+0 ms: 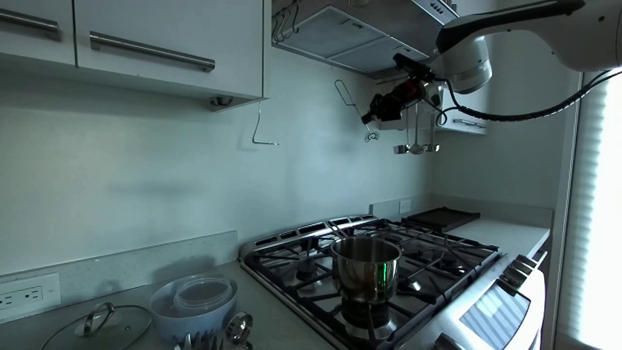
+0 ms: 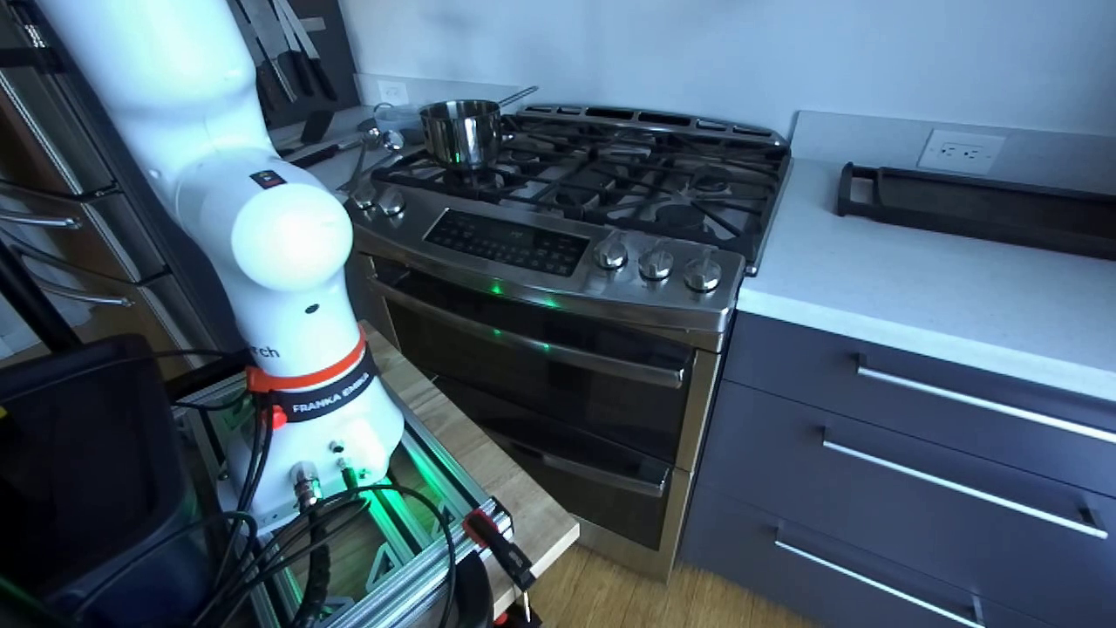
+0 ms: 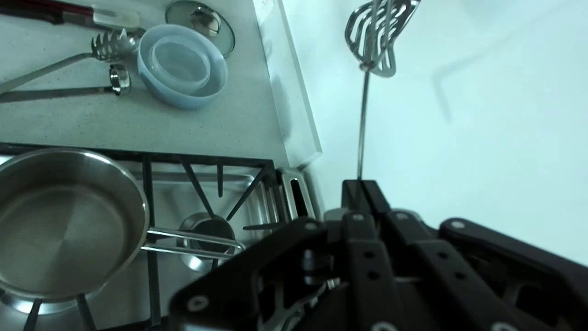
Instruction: Pick up the frother and hang it on the hanger from the kitchen hood
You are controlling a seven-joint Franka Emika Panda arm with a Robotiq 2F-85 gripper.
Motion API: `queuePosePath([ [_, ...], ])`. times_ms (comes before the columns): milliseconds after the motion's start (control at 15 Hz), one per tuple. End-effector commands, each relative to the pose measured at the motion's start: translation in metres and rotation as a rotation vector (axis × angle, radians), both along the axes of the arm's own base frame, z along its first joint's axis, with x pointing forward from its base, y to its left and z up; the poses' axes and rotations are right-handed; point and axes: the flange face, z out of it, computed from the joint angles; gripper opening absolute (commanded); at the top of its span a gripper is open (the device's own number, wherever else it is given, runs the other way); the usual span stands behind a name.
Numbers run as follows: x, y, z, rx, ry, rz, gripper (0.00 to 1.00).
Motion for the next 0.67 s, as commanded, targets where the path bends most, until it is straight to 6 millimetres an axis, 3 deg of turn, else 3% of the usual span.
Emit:
queuePosePath([
  [0, 0.012, 0.011, 0.003, 0.091, 0.011, 0.008, 0.01],
  [600, 0.019, 0.049, 0.016, 0.163, -0.062, -0.009, 0.01],
])
